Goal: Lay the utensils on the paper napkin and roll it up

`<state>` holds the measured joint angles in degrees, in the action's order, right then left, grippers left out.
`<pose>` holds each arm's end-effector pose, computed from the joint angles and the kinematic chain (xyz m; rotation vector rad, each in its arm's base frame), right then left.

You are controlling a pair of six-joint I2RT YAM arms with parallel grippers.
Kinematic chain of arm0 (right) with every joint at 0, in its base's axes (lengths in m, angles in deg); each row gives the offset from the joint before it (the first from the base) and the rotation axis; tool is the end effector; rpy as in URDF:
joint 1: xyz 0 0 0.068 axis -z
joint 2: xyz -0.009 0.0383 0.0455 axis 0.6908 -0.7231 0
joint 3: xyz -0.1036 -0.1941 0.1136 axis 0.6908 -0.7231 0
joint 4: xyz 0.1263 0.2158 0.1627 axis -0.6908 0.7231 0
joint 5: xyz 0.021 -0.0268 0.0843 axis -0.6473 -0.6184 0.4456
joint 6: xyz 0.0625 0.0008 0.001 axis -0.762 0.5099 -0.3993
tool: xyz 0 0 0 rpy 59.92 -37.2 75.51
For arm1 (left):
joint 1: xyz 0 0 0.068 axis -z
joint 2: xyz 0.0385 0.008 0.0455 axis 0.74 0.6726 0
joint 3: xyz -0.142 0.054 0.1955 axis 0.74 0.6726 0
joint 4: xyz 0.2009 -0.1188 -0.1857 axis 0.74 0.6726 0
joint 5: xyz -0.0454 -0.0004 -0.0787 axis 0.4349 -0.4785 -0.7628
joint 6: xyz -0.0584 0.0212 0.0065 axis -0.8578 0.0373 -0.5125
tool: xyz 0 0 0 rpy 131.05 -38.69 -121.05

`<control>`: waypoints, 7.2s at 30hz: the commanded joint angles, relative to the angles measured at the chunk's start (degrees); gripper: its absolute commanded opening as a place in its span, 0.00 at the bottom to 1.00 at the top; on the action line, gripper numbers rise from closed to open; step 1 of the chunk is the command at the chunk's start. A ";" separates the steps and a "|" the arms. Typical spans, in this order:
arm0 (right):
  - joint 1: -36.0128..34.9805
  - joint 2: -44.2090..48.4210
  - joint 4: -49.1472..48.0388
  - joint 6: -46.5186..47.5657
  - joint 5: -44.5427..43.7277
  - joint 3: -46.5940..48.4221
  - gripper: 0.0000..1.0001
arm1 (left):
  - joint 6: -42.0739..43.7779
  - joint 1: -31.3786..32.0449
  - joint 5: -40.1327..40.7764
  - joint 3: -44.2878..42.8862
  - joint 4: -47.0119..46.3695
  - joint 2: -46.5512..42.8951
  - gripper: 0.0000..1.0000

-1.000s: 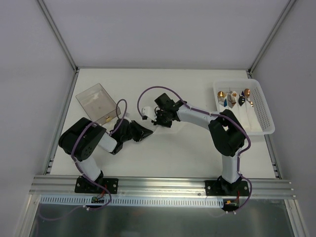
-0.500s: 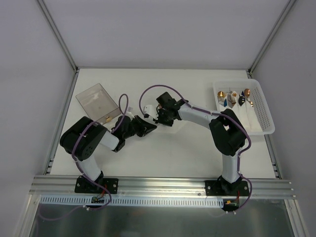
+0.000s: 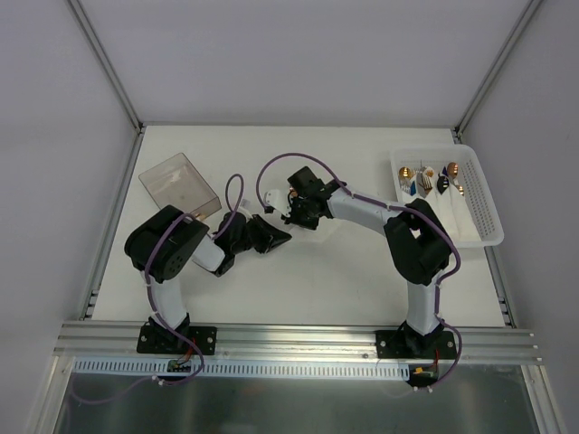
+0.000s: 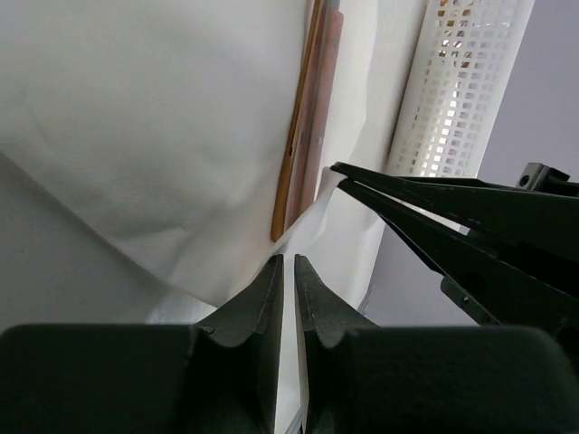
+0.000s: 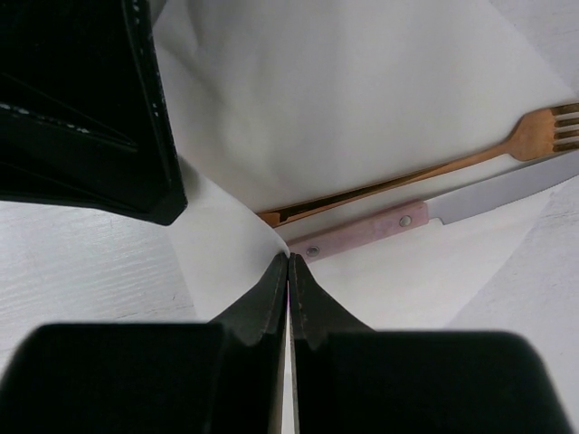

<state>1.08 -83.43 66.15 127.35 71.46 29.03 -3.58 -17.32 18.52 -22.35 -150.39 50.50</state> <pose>0.3245 0.3076 0.1318 -1.9839 1.6071 0.0812 0.2571 -0.1688 0.0377 -0.5596 2.1070 -1.4780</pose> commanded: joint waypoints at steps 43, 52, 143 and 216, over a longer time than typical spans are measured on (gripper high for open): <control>14.66 1.05 8.45 -37.68 32.32 -0.44 0.12 | -4.47 0.61 1.82 -1.33 -4.58 5.14 0.09; 14.66 -3.17 6.34 -40.14 27.57 0.08 0.11 | -4.55 0.61 1.82 -1.16 -4.76 5.32 0.09; 28.72 -8.89 0.36 -68.52 51.03 -6.42 0.63 | -4.21 0.70 1.56 -1.86 -3.88 5.93 0.10; 16.68 -9.58 -4.56 -78.02 37.32 5.27 0.00 | -3.85 0.61 1.82 -1.86 0.25 5.49 0.10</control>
<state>18.22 -91.58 61.10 51.90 108.90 32.35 -8.43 -17.29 18.58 -24.25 -151.78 55.75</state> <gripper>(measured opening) 0.014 0.097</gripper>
